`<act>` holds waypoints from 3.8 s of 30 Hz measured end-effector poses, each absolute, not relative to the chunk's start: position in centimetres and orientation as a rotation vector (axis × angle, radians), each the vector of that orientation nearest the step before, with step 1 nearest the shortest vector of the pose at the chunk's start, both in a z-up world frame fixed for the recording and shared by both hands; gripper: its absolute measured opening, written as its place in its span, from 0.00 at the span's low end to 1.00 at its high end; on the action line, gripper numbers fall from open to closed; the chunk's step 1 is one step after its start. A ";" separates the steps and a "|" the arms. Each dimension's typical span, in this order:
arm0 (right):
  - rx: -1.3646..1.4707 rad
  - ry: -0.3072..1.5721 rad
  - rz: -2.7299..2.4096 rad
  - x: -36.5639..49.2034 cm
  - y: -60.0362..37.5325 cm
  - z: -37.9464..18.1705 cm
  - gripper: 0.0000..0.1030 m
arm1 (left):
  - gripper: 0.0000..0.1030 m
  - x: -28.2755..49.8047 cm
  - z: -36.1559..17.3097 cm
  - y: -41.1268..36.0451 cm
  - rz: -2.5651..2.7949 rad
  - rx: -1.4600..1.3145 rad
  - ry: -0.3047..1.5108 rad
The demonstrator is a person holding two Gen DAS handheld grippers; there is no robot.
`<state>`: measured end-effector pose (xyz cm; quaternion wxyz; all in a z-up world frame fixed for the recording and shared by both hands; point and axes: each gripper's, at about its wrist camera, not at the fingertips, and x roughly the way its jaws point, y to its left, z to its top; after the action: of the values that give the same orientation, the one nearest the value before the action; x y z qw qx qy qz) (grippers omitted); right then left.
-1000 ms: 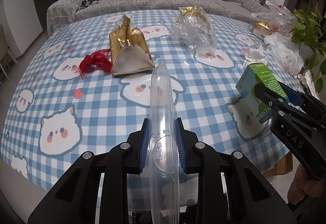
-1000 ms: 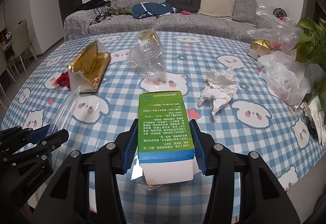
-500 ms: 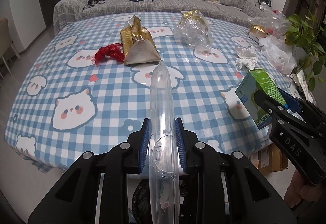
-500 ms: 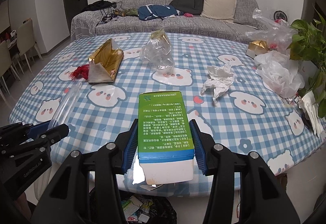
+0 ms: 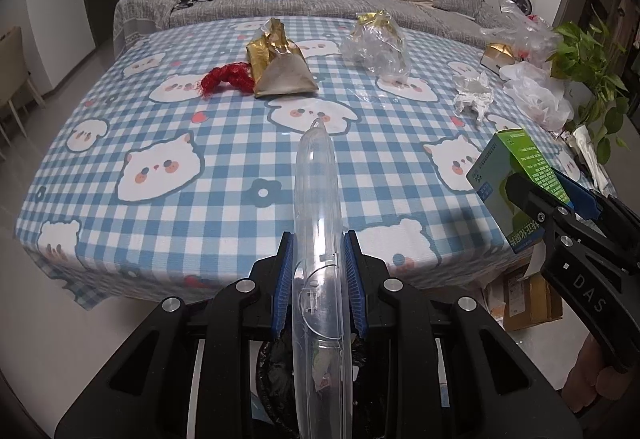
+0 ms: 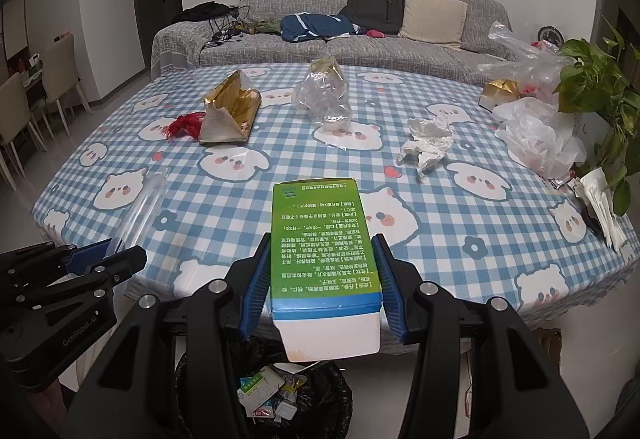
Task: Collect trash
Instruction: 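Carry the plastic tube and green box with both tools over the black bin, then open both tools over the bin, dropping the tube and green box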
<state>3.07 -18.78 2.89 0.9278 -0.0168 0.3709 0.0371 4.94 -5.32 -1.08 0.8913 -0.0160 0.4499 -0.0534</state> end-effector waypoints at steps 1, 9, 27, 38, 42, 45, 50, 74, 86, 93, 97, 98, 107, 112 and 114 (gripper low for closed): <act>-0.035 0.760 0.078 2.7 -18.7 2.9 0.45 | 0.24 4.6 -1.2 -5.3 -0.111 -0.034 0.935; -0.026 0.759 0.096 -0.1 -18.5 2.3 0.45 | 0.24 1.8 -2.1 -5.2 -0.108 -0.036 0.941; 0.000 0.801 0.108 -4.2 -18.3 -1.3 0.45 | 0.24 -2.6 -6.1 -2.4 -0.067 -0.107 0.970; -0.018 0.871 0.128 -5.7 -15.6 -6.2 0.45 | 0.24 -4.2 -11.7 -0.1 -0.044 -0.115 1.010; -0.012 0.910 0.133 -6.0 -14.5 -8.7 0.45 | 0.24 -4.6 -13.4 0.3 -0.042 -0.119 1.017; -0.016 0.933 0.136 -6.0 -13.8 -10.5 0.45 | 0.24 -4.5 -14.5 0.4 -0.036 -0.119 1.024; -0.016 0.971 0.144 -6.0 -12.9 -13.5 0.45 | 0.24 -4.4 -16.6 0.5 -0.029 -0.113 1.033; -0.034 1.004 0.172 -4.4 -11.1 -17.2 0.55 | 0.24 -3.5 -21.6 1.1 -0.008 -0.124 1.102; -0.036 0.963 0.127 -4.3 -13.1 -16.2 0.92 | 0.24 -2.8 -21.5 -0.6 -0.022 -0.117 1.110; -0.023 0.957 0.081 -4.4 -15.8 -16.0 0.92 | 0.24 -2.6 -21.3 -3.5 -0.062 -0.095 1.108; -0.013 0.951 0.057 -4.7 -17.3 -15.8 0.92 | 0.24 -2.5 -21.6 -5.0 -0.079 -0.081 1.110; -0.010 0.951 0.051 -4.7 -17.6 -15.8 0.92 | 0.24 -2.5 -21.6 -5.4 -0.083 -0.079 1.110; 0.021 0.960 0.003 -5.1 -20.3 -15.9 0.92 | 0.24 -2.2 -21.7 -8.0 -0.119 -0.068 1.111; 0.023 0.961 -0.008 -5.1 -21.1 -15.9 0.92 | 0.24 -2.2 -21.9 -8.8 -0.131 -0.060 1.107; 0.022 0.961 -0.010 -5.1 -21.1 -15.9 0.92 | 0.24 -2.2 -21.9 -8.9 -0.133 -0.061 1.106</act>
<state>-5.07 -21.11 -15.86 0.8868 0.0105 0.4621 -0.0049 -2.16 -8.94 -21.90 0.8485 -0.0290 0.5246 -0.0632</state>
